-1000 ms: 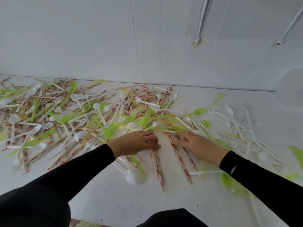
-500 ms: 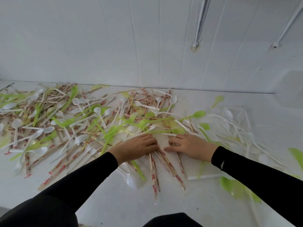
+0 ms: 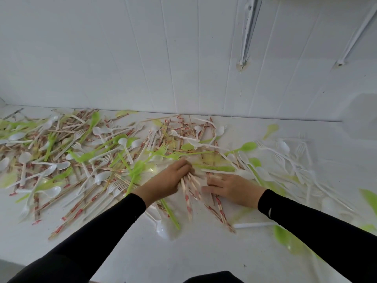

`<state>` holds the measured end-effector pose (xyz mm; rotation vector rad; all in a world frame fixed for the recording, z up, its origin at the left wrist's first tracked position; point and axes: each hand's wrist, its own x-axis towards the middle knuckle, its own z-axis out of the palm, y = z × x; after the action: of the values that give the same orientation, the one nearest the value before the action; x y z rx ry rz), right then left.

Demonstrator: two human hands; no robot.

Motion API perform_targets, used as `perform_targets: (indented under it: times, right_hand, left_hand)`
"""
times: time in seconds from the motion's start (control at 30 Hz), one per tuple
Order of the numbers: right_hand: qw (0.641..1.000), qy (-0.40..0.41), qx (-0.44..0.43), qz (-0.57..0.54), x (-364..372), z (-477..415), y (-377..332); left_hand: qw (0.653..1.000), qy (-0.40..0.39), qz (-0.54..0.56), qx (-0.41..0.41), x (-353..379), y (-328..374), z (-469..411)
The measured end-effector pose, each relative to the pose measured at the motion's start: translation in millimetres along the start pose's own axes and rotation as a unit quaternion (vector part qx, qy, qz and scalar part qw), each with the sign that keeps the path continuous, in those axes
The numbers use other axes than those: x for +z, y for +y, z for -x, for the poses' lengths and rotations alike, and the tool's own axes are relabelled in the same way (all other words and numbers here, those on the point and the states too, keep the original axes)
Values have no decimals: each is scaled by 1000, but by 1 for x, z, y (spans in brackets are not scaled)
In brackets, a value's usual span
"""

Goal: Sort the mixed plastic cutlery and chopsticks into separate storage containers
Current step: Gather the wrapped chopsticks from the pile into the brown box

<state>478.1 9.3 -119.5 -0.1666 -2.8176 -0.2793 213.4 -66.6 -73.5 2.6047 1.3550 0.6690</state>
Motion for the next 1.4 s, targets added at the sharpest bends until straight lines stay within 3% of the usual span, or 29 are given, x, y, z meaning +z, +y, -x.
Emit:
perform_targets:
  times: [0.13, 0.27, 0.43, 0.57, 0.7, 0.8, 0.87, 1.0, 1.1, 1.2, 1.33, 1.4]
  right_hand:
    - [1000, -8, -6, 21, -4, -6, 4]
    - [1000, -6, 3, 20, -8, -15, 11]
    - [999, 4, -34, 23, -5, -22, 16]
    - [1000, 7, -16, -2, 5, -26, 5]
    - [999, -18, -22, -19, 1, -32, 5]
    - [998, -48, -22, -29, -2, -20, 14]
    - [998, -59, -8, -33, -5, -14, 18]
    - [999, -46, 9, 4, -13, -14, 23]
    - [999, -37, 17, 35, -12, -14, 28]
    - [999, -28, 14, 44, -13, -14, 27]
    - [999, 21, 34, 22, -17, -11, 13]
    - [992, 82, 92, -18, -20, -11, 4]
  left_hand:
    - [976, 92, 135, -142, -21, 2, -15]
    - [921, 216, 204, -252, -32, 12, -24]
    - [900, 228, 237, -285, -18, -8, -12]
    - [872, 225, 304, -310, -10, -7, -7]
    - [873, 205, 269, -352, -9, -3, -14]
    - [829, 249, 321, -385, -20, 0, -21]
    - [803, 289, 372, -365, -32, 3, -24]
    - [849, 271, 328, -313, -50, 13, -31]
    - [899, 172, 282, -286, -50, 18, -34]
    - [951, 50, 225, -206, -43, 18, -35]
    - [972, -24, 153, -176, -32, 15, -29]
    - [975, -41, 125, -181, -25, 10, -22]
